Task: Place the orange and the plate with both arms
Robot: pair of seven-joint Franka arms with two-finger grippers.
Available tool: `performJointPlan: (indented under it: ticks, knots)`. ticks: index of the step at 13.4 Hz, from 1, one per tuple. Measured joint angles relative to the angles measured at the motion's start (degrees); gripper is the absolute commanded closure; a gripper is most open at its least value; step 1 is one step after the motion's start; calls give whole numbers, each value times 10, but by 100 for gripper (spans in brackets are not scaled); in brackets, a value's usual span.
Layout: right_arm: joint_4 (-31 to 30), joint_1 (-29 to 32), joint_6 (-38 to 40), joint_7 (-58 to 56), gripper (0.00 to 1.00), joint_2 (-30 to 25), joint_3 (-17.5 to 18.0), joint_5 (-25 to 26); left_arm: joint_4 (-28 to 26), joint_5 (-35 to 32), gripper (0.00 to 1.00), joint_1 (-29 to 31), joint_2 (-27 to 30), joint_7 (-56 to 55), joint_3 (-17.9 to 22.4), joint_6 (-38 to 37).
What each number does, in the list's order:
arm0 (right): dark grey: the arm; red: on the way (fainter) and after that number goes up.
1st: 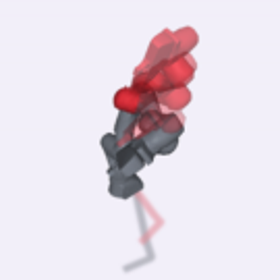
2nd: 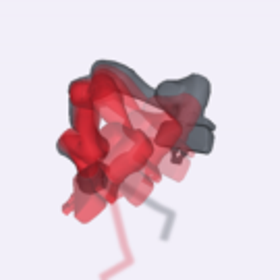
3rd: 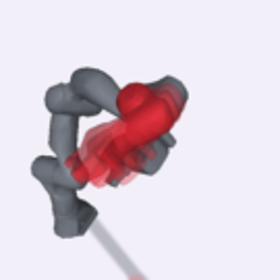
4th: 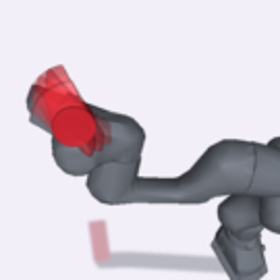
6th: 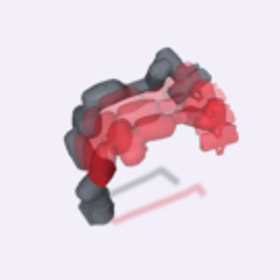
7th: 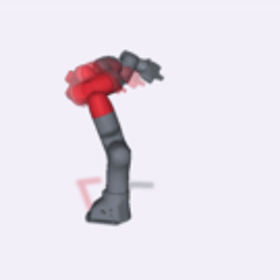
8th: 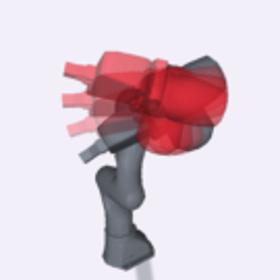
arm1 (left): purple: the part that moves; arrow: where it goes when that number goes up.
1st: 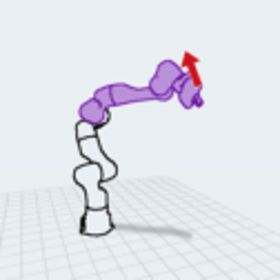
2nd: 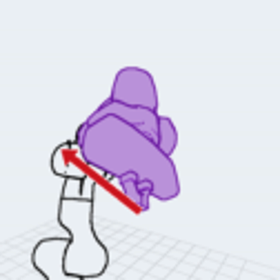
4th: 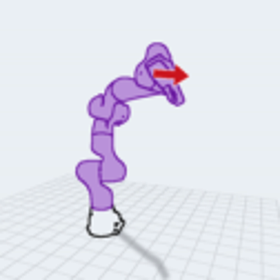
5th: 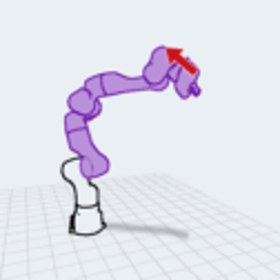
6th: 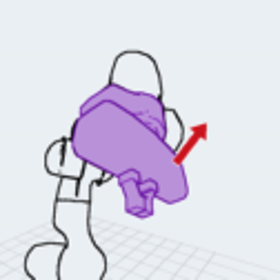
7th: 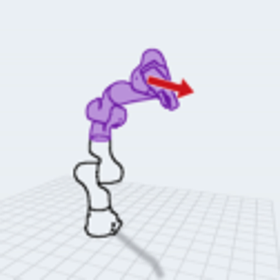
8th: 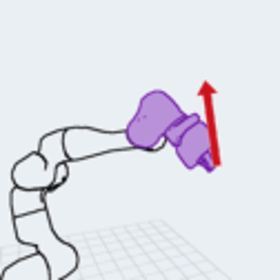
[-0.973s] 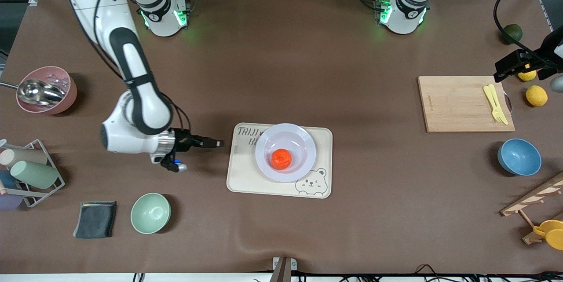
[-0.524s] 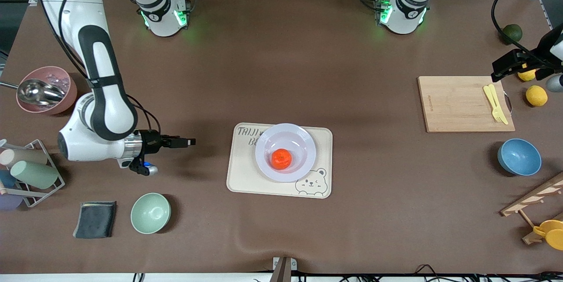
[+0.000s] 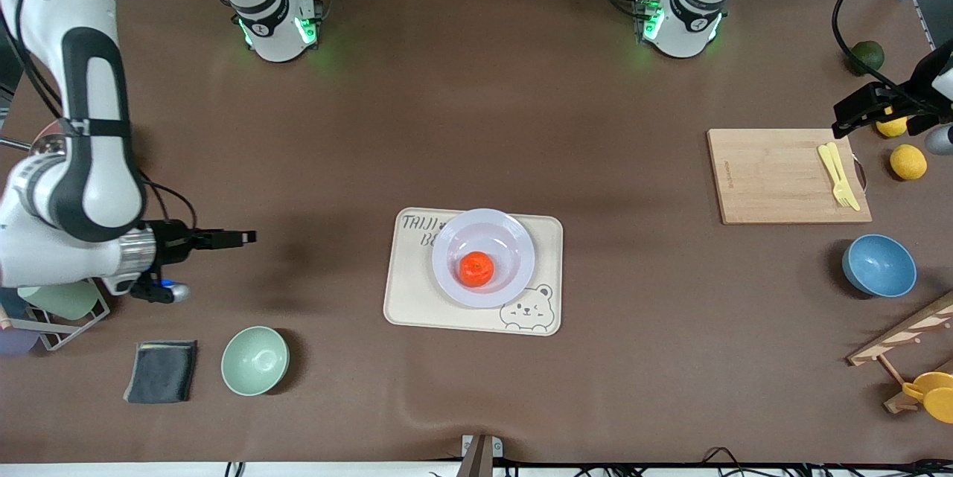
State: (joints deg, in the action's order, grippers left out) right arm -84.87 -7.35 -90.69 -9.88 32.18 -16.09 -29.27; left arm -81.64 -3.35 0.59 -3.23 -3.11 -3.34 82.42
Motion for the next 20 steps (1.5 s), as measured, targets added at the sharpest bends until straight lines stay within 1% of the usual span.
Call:
performJointPlan:
  ticks: [3, 5, 7, 8, 11, 14, 15, 16, 18, 20]
  knots:
    - [20, 20, 2, -10, 0, -16, 0, 75, 2, 0, 0, 0, 4, 1, 0, 0]
    - [27, 36, 3, -14, 0, -43, 6, 130, 3, 0, 0, 0, 15, 1, 0, 0]
    - [28, 67, 6, -17, 0, -78, 33, 180, 3, 0, 0, 0, 24, 1, 0, 0]
    - [28, 77, 7, -18, 0, -94, 44, 194, 3, 0, 0, -1, 26, 1, 0, 0]
    - [29, 82, 25, -18, 0, -146, 64, 200, 3, 0, 0, -1, 26, 1, 0, 0]
    - [29, 84, 63, -8, 0, -220, 85, 205, 2, 0, 0, -1, 26, 1, 0, 0]
    - [28, 90, 70, -7, 0, -243, 91, 205, 2, 0, 0, -1, 26, 1, 0, 0]
    - [27, 102, 74, -7, 0, -262, 105, 206, 2, 0, 0, -1, 26, 1, 0, 0]
    - [26, 119, 76, 14, 0, -284, 134, 214, 2, 0, 0, -1, 26, 1, 0, 0]
    - [25, 122, 75, 36, 0, -292, 160, 232, 2, 1, 0, -1, 26, 1, 0, 0]
